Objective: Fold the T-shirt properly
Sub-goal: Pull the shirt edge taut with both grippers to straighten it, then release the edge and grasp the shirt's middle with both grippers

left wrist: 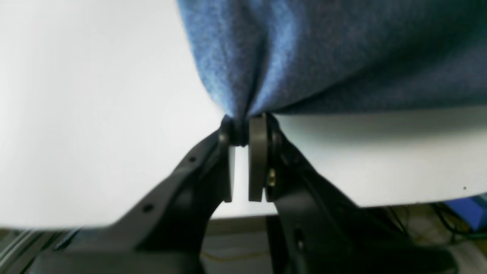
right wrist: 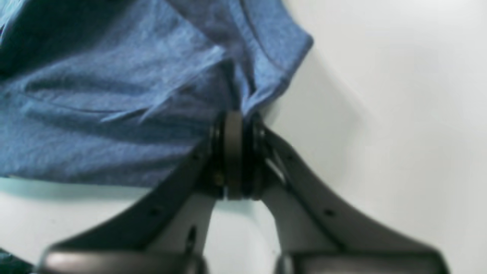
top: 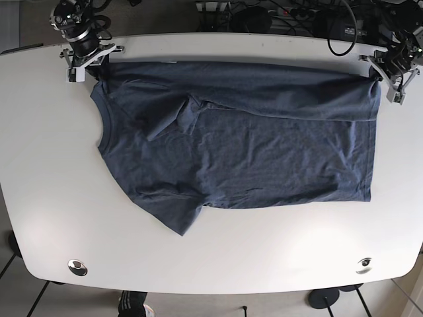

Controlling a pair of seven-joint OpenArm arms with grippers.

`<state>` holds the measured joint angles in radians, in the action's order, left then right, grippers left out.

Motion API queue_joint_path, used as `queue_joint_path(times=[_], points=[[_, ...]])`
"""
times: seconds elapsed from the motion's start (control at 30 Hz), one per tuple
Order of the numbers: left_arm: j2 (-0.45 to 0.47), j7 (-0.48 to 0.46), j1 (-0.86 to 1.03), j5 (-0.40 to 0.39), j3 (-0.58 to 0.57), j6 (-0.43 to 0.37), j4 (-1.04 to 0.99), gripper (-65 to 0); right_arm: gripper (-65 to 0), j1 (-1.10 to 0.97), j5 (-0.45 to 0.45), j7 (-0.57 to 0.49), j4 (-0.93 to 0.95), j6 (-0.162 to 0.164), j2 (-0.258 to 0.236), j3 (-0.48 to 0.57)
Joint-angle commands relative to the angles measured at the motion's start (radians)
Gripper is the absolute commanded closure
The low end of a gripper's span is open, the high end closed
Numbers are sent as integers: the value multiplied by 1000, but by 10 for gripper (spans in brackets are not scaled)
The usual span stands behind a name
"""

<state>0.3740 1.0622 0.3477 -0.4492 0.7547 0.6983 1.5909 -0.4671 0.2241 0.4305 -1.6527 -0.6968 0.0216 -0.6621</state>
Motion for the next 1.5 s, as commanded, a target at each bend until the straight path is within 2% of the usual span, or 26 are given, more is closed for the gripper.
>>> queue_joint_path(times=[0.03,0.2,0.3,0.4,0.53,0.6,0.67,0.7,0.77,0.8,0.87,1.07,1.17,1.3,1.4,1.5], points=[[24,-6,-2,7,25,0,24,-11,-38,-14,-9,9,-8,-1,-5,-6],[61,-3,38,8,70,0,24,-24,-35,-49,-9,8,-13,-1,-5,-6],[61,-3,92,-1,73,0,25,-136,-35,-89,-9,8,-16,-1,-1,-6],[59,-3,118,0,70,0,62,-176,-35,-120,-7,6,-30,-1,1,-6],[56,-1,166,-1,70,0,134,-179,-59,-173,90,8,-67,-1,-9,-6],[56,-1,179,-3,70,0,170,-179,-173,-180,96,9,-88,1,-12,-6],[56,-1,179,-3,72,0,196,-183,-328,-183,99,9,-109,2,-9,-8],[58,-1,179,-3,73,0,205,-206,-396,-187,100,9,-125,2,-9,-8],[58,-1,173,-3,75,0,214,-260,-488,-192,102,9,-151,2,-7,-8],[56,-1,162,-3,70,0,223,-275,-503,-189,103,9,-175,2,-5,-8],[53,-1,101,7,50,0,236,-275,-503,-178,103,8,-183,2,-7,-5],[55,-3,-123,8,-97,0,127,-275,-503,28,84,20,-120,1,-25,15],[56,-6,-252,8,-171,0,53,-274,-503,153,-2,77,-80,1,-51,78],[52,-6,-379,10,-177,0,-34,-274,-503,327,-96,78,7,1,-56,124],[52,-15,-464,10,-177,0,-87,-274,-503,514,-202,78,144,-1,-58,130],[52,-127,-474,10,-215,-7,-105,-274,-503,661,-242,78,288,-1,-94,132]])
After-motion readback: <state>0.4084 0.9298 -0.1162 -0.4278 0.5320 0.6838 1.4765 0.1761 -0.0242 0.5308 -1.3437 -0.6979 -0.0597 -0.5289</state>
